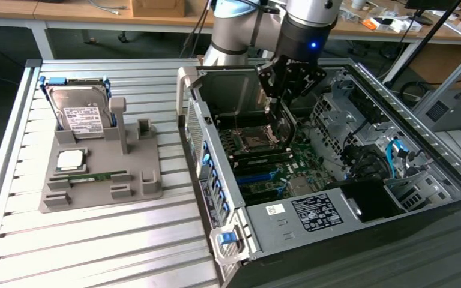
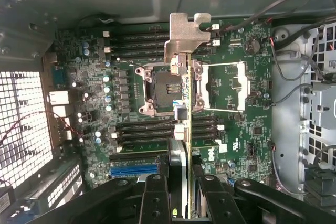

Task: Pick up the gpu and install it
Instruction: 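Pick up the gpu and move the gpu toward the slot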

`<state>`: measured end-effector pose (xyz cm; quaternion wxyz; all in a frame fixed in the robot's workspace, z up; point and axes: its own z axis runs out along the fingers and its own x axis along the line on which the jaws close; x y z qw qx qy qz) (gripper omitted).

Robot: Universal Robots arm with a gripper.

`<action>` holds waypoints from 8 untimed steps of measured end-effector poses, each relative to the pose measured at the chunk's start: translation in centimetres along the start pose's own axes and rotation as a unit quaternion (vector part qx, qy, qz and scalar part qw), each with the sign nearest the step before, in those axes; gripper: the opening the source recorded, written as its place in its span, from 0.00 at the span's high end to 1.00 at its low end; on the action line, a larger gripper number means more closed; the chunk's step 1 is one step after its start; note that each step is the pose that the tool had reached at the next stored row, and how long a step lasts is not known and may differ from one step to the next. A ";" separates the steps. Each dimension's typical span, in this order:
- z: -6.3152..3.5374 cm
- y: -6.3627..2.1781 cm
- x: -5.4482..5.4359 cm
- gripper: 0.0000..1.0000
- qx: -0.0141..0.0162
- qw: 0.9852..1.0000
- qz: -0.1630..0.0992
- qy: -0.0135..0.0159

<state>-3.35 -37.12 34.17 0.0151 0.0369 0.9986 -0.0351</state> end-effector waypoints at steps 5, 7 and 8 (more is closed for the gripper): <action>0.24 0.04 -0.4 0.73 0.000 1.000 0.000 0.000; 0.31 0.05 -0.5 0.73 0.000 1.000 0.000 0.000; 0.34 0.05 -0.6 0.73 0.000 1.000 0.000 0.000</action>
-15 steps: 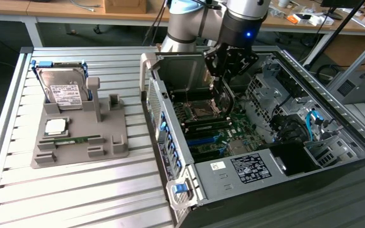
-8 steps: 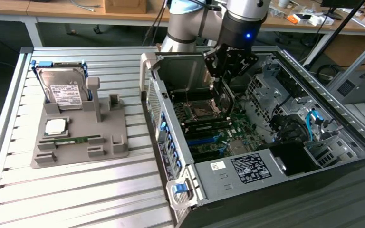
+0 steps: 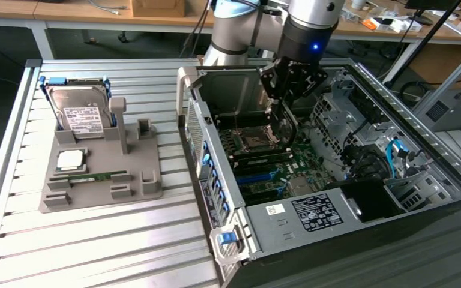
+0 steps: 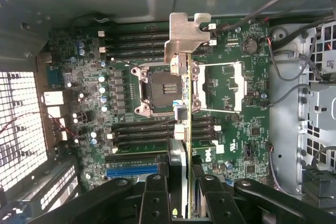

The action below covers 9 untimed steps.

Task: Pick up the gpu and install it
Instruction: 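Pick up the gpu and move the gpu toward the slot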

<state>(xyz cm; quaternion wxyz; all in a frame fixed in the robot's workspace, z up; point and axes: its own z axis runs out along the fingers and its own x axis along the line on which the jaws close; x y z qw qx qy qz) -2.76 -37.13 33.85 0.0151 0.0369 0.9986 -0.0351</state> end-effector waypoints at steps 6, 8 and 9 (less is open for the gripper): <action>0.19 0.04 -0.3 0.73 0.000 1.000 0.000 0.000; 0.23 0.04 -0.4 0.73 0.000 1.000 0.000 0.000; 0.27 0.05 -0.4 0.73 0.000 1.000 0.000 0.000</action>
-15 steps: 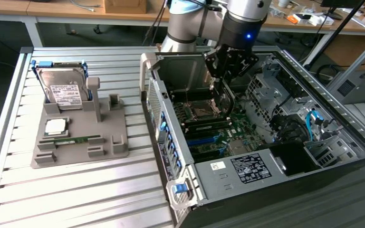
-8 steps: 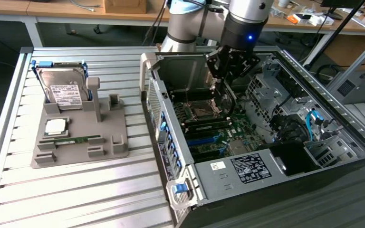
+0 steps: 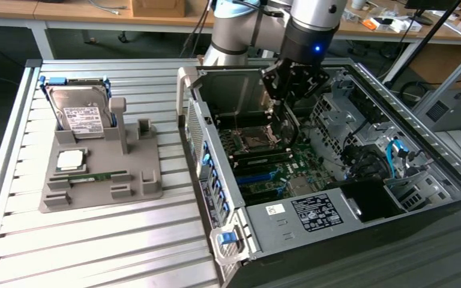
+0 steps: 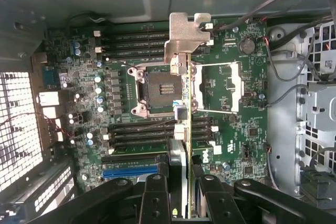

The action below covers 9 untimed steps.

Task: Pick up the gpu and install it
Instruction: 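Pick up the gpu and move the gpu toward the slot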

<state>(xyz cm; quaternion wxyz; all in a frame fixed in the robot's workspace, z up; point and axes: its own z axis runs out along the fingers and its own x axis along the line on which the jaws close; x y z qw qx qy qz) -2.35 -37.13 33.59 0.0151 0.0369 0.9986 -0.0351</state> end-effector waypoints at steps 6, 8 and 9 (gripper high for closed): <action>0.15 0.02 -0.2 0.73 0.000 1.000 0.000 0.000; 0.22 0.03 -0.3 0.73 0.000 1.000 0.000 0.000; 0.24 0.04 -0.3 0.73 0.000 1.000 0.000 0.000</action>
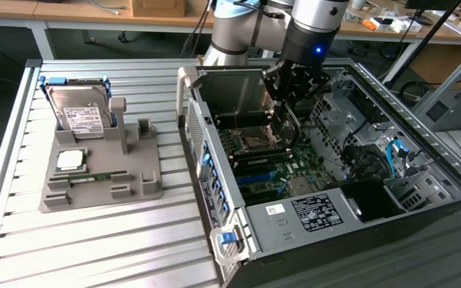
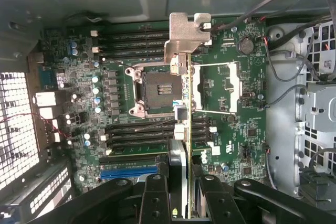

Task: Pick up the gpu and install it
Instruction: 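Pick up the gpu and move the gpu toward the slot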

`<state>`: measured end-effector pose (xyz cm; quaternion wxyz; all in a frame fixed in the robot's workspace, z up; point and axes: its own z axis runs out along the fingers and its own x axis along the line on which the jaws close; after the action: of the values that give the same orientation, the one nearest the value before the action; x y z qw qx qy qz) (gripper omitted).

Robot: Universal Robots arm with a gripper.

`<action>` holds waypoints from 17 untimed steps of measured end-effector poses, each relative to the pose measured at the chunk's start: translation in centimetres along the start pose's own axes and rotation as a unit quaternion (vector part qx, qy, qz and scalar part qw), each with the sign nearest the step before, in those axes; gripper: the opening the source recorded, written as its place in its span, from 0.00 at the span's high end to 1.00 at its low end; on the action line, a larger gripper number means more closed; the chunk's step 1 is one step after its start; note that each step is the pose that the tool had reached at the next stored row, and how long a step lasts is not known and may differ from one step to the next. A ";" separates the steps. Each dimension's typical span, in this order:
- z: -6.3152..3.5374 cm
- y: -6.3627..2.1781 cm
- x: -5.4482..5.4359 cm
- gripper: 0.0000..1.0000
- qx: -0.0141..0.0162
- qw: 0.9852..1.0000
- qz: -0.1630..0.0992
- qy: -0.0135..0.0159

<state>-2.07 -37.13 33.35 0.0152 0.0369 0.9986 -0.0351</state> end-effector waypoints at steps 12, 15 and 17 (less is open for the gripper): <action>0.30 0.04 -0.3 0.73 0.000 1.000 0.000 0.000; 0.37 0.05 -0.3 0.73 0.000 1.000 0.000 0.000; 0.41 0.05 -0.3 0.73 0.000 1.000 0.000 0.000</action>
<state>-1.72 -37.13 32.95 0.0151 0.0369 0.9986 -0.0351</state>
